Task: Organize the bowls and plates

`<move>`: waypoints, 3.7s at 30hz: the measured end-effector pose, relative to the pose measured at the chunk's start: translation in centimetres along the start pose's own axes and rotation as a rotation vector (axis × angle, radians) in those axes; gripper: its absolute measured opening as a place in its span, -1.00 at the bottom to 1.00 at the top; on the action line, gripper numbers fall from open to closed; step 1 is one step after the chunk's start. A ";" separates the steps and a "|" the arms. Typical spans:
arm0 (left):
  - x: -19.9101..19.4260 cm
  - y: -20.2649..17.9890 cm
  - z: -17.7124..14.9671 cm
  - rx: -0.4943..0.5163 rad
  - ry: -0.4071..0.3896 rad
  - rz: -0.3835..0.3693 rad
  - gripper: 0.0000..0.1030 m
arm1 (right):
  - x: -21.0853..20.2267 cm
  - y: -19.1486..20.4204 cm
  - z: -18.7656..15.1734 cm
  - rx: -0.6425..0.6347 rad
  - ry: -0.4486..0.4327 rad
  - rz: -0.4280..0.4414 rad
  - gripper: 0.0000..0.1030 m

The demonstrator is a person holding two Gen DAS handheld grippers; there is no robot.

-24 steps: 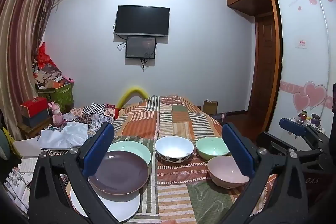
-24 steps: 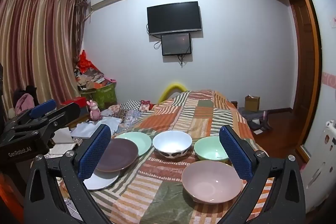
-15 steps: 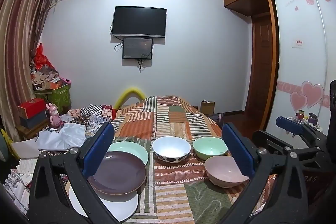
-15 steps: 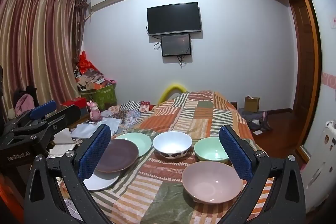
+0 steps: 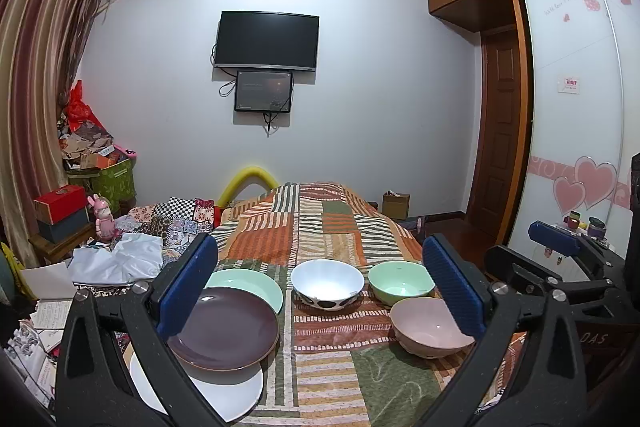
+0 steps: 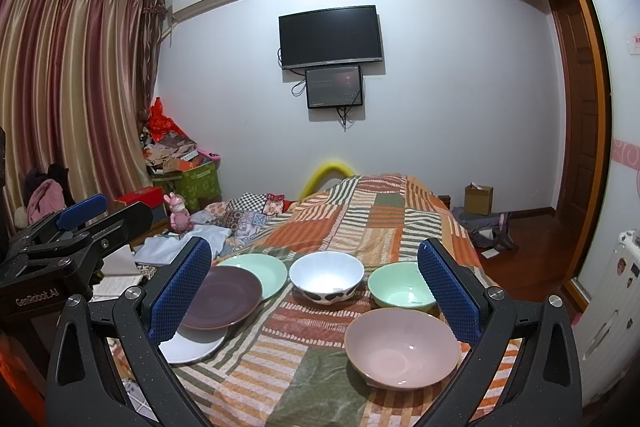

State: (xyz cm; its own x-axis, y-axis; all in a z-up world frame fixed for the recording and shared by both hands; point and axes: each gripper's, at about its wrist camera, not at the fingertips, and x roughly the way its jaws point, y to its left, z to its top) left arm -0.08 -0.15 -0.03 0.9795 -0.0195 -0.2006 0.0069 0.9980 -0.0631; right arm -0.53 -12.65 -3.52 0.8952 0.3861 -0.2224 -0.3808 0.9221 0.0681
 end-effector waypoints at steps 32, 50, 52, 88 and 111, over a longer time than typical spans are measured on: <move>-0.1 0.1 -0.1 -0.001 -0.001 0.000 1.00 | -0.3 -0.4 0.6 -0.005 -0.004 -0.002 1.00; 0.3 0.2 -0.1 -0.010 0.019 -0.014 1.00 | -0.3 -0.5 0.5 0.001 -0.005 -0.003 1.00; 0.3 0.3 -0.2 -0.009 0.018 -0.011 1.00 | -0.3 -0.5 0.5 0.002 -0.004 -0.003 1.00; 7.9 13.1 -5.6 -0.075 0.227 0.227 1.00 | 10.9 4.5 -3.4 -0.024 0.258 0.149 0.99; 19.4 24.7 -13.3 -0.174 0.643 0.257 -0.11 | 23.0 6.2 -8.9 0.020 0.597 0.230 0.21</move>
State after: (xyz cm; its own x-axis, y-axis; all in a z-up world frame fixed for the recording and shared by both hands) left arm 16.39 23.36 -18.44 0.6330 0.1296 -0.7632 -0.2930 0.9527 -0.0812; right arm 15.63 1.73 -16.88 0.5056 0.4998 -0.7032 -0.5386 0.8196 0.1953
